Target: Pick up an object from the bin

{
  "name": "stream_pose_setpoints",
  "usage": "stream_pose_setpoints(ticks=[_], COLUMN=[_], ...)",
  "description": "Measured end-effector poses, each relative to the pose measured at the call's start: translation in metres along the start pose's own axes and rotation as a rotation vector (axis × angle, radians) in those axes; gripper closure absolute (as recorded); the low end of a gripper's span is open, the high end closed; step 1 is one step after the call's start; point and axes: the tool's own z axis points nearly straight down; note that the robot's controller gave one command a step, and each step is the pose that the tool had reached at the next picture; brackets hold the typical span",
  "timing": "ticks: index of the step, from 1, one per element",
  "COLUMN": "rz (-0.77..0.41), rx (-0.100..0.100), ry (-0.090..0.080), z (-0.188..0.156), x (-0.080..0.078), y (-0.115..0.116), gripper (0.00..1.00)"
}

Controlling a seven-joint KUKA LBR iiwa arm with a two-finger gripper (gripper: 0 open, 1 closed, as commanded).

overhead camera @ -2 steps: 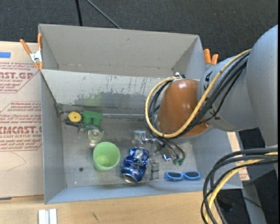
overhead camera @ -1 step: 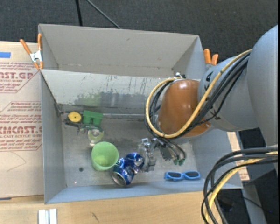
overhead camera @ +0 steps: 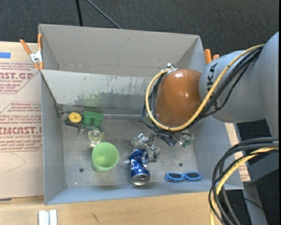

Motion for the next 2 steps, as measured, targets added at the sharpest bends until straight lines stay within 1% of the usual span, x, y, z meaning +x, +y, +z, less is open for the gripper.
stream_pose_setpoints(ticks=[1, 2], rz=[-0.008, -0.065], rx=[0.004, 0.009], ry=[-0.006, -0.008], z=[-0.094, -0.359], x=[0.002, 0.008], y=[0.012, -0.014], gripper=[1.0, 1.0])
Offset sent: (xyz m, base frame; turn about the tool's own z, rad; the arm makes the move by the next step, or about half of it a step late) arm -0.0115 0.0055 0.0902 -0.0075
